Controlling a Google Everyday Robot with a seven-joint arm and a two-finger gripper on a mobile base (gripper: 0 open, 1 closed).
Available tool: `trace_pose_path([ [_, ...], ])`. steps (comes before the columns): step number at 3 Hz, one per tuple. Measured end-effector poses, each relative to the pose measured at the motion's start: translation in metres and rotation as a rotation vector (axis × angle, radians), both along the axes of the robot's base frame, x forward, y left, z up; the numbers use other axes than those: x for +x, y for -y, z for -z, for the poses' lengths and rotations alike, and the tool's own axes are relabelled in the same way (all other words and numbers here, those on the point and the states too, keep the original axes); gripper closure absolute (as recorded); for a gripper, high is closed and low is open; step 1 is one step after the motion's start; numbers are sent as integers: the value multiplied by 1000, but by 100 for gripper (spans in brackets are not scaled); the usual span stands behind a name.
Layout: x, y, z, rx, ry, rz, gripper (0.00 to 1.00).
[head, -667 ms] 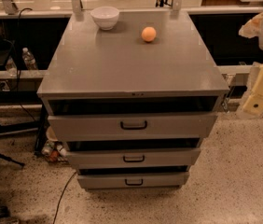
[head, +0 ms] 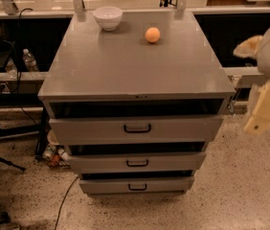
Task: Open middle drawer
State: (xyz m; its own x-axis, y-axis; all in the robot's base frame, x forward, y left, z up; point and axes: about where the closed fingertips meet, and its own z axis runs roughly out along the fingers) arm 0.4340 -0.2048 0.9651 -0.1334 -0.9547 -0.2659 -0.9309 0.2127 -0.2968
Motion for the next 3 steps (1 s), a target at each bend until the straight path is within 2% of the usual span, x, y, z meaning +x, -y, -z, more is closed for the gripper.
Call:
trace_pose_path([
  [1, -5, -9, 55, 37, -41, -110, 0],
  [2, -22, -17, 126, 92, -94, -210, 0],
  [3, -22, -17, 126, 92, -94, -210, 0],
])
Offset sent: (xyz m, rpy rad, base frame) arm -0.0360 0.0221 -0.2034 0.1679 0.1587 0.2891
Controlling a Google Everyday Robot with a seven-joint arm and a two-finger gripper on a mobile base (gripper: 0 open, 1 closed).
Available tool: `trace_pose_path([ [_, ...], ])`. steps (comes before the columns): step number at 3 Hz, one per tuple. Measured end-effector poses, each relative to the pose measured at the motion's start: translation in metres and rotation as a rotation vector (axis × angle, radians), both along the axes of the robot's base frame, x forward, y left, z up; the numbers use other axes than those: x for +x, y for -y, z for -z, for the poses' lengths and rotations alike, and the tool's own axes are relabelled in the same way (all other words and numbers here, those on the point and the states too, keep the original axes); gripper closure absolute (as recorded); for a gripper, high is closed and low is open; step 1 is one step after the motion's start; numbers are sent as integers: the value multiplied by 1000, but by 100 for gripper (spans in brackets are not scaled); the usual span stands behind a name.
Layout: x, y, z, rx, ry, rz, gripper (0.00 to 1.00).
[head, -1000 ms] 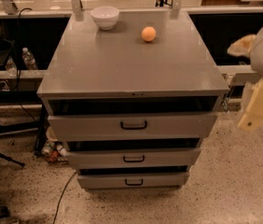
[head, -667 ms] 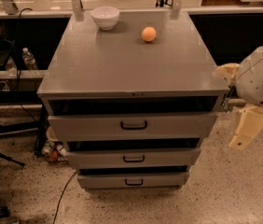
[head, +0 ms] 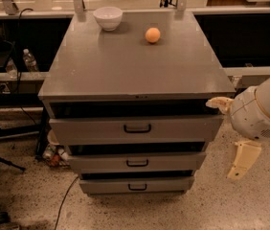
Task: Open middle drawer
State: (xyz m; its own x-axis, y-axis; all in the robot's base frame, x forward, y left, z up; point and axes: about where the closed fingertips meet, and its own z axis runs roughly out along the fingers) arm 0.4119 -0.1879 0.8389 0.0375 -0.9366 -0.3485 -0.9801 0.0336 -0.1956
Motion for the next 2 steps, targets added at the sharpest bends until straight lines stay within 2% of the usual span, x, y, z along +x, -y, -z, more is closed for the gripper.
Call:
trace_pose_path([
  [1, -3, 11, 49, 0, -33, -31, 0],
  [2, -4, 25, 109, -66, -56, -64, 0],
])
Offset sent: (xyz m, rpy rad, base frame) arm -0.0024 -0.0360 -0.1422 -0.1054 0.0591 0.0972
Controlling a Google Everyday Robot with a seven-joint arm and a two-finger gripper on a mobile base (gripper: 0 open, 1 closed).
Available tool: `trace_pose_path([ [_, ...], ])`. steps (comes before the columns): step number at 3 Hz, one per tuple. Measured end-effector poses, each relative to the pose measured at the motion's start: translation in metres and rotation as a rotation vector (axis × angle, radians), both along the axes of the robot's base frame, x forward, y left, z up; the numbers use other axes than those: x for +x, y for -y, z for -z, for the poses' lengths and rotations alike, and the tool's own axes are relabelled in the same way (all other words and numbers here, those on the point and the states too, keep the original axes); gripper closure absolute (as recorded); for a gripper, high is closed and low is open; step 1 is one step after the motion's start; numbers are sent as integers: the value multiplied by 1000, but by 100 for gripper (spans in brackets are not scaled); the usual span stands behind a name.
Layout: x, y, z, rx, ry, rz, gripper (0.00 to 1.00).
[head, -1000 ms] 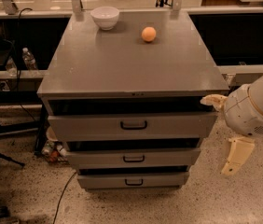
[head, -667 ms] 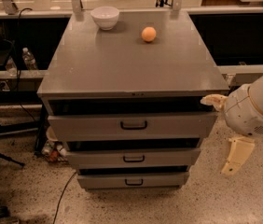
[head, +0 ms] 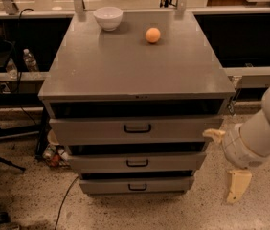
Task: Open middle drawer
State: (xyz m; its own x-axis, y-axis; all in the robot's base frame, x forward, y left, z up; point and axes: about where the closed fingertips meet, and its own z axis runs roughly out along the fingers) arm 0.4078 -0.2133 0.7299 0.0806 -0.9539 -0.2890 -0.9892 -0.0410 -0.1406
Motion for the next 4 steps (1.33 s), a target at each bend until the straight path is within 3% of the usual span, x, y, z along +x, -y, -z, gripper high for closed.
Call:
trace_pose_path([
  [2, 11, 21, 107, -100, 42, 28, 0],
  [3, 25, 21, 110, -98, 102, 40, 0],
  [4, 25, 20, 109, -97, 101, 40, 0],
])
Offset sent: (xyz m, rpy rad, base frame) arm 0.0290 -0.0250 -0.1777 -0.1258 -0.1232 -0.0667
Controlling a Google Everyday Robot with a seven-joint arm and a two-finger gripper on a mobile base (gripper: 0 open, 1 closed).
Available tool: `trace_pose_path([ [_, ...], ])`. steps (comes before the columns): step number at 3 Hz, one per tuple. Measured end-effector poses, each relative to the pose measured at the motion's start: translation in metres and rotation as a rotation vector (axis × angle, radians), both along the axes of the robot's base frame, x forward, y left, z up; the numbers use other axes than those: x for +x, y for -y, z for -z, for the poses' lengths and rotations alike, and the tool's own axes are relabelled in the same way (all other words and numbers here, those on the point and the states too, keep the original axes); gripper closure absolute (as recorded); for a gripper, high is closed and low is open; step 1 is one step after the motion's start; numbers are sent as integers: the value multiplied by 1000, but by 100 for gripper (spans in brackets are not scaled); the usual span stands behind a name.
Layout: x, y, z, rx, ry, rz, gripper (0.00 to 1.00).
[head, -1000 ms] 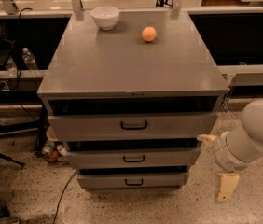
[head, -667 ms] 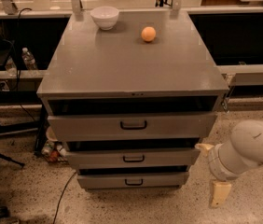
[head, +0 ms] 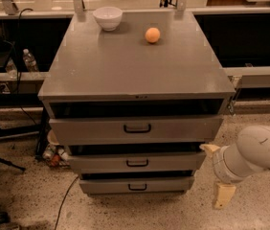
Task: Open middle drawer
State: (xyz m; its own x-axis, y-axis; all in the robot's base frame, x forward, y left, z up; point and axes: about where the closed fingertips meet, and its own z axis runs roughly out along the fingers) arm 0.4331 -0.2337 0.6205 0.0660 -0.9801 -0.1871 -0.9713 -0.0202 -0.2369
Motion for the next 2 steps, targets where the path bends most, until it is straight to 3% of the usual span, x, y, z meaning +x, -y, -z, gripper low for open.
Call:
trace_pose_path([
  [2, 4, -1, 39, 24, 19, 14, 0],
])
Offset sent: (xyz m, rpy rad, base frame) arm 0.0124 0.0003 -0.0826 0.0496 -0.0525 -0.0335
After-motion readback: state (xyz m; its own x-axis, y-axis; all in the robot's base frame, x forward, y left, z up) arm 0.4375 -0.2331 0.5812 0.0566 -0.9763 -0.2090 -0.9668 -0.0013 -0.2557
